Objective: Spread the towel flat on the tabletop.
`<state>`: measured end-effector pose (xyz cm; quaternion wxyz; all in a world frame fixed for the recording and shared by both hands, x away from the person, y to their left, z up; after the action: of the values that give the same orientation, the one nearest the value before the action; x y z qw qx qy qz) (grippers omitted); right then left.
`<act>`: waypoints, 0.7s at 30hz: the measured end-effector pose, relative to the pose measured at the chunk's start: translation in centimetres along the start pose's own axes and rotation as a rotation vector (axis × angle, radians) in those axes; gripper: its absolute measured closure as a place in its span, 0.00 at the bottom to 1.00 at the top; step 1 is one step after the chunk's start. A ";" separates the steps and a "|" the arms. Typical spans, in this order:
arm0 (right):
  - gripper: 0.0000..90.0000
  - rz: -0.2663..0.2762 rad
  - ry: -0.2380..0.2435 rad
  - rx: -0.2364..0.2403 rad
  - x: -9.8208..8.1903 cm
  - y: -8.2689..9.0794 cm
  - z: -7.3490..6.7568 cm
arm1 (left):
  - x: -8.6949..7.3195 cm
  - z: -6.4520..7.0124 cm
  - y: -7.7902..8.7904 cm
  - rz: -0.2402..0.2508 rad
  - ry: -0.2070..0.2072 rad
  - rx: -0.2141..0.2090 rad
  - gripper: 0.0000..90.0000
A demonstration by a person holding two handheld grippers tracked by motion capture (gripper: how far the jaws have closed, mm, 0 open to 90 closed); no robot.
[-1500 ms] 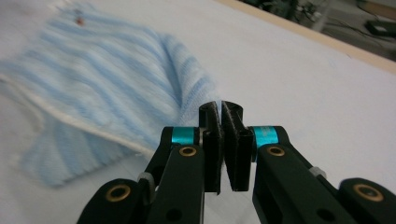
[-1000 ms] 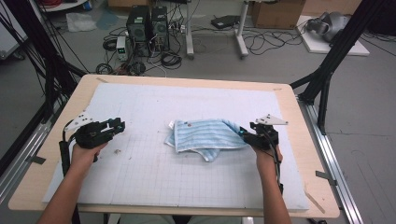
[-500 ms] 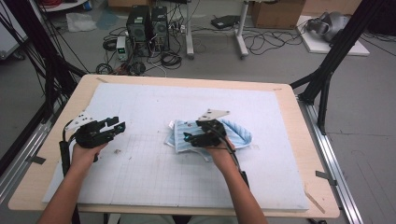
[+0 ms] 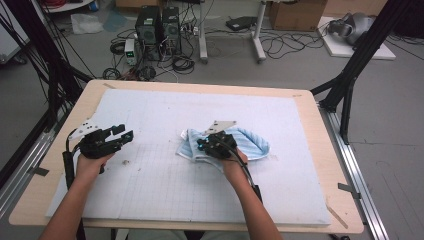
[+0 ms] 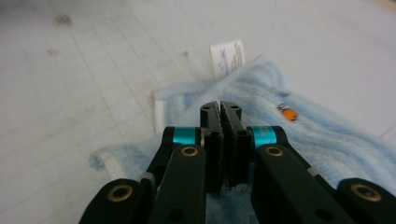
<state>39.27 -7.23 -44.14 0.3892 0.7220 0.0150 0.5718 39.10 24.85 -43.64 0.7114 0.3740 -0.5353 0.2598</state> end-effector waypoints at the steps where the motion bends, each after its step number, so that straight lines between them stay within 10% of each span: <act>1: 0.97 0.000 0.000 0.000 0.0 0.0 0.0 | 0.0 0.1 0.0 0.001 -0.001 0.000 0.54; 5: 0.97 0.134 -0.002 -0.007 0.1 5.2 0.6 | 0.0 0.3 -0.2 -0.004 -0.007 -0.005 0.54; 10: 0.97 0.172 -0.009 -0.001 -1.7 9.2 1.2 | -0.1 0.5 -0.5 -0.012 -0.013 -0.008 0.54; 21: 0.97 0.079 -0.050 -0.015 -10.0 15.2 2.7 | -0.1 2.1 -2.2 -0.030 -0.019 -0.044 0.53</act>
<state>31.64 -23.95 -43.58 0.3722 0.7332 -0.0276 0.5685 39.55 21.87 -43.96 0.7181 0.3687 -0.5420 0.2335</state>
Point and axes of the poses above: each handheld gripper's, and its own axes: y roughly backward along the jaws, x roughly out of its top, z roughly to its right, the point moved 6 cm from there along -y, roughly forward along the jaws, and after that the axes turned 3 degrees about x, right-handed, at the moved point
